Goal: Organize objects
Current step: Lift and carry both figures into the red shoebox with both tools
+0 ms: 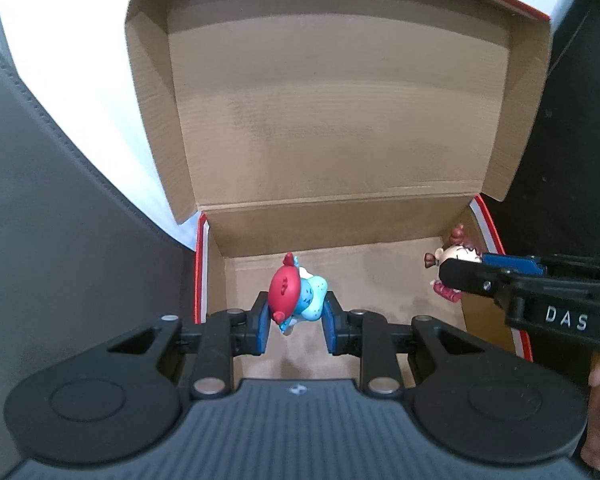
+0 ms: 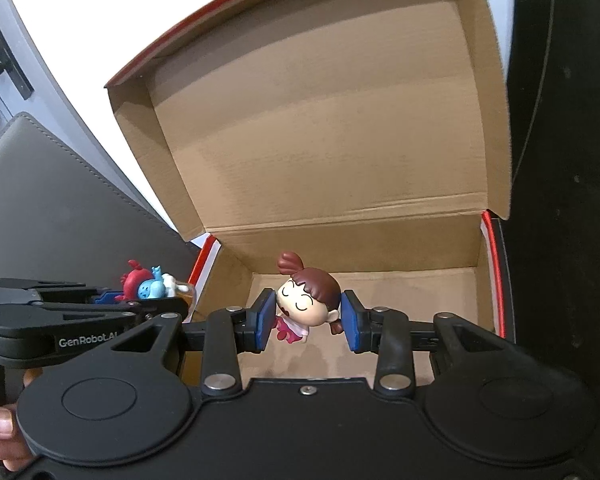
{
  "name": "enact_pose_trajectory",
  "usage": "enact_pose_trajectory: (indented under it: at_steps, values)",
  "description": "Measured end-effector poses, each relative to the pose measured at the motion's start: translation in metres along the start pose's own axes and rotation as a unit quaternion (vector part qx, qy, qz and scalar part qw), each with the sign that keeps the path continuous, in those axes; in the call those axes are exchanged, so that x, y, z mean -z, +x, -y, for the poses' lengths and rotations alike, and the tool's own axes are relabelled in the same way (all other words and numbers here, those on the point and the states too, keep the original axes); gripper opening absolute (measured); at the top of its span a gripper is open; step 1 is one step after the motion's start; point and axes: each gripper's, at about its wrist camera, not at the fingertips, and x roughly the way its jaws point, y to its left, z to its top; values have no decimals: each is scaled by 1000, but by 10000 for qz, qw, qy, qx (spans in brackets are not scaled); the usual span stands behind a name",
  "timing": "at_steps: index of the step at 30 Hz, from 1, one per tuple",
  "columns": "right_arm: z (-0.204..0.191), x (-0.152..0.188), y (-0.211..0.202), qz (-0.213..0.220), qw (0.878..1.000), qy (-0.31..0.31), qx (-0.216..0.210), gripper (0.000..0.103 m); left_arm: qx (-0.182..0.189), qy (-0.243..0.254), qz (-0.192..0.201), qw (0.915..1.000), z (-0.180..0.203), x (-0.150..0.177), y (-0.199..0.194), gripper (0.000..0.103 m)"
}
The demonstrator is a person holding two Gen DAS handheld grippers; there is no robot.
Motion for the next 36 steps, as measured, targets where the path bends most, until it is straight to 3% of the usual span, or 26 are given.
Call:
enact_pose_trajectory:
  at_steps: [19,36]
  values:
    - [29,2,54,-348,9993,83,108,35,-269,216,-631,9974,7,-16,103,26]
    - [34,12,62,-423,9988,58,237,36,-490,478,-1091,9917,13,-17,161,26]
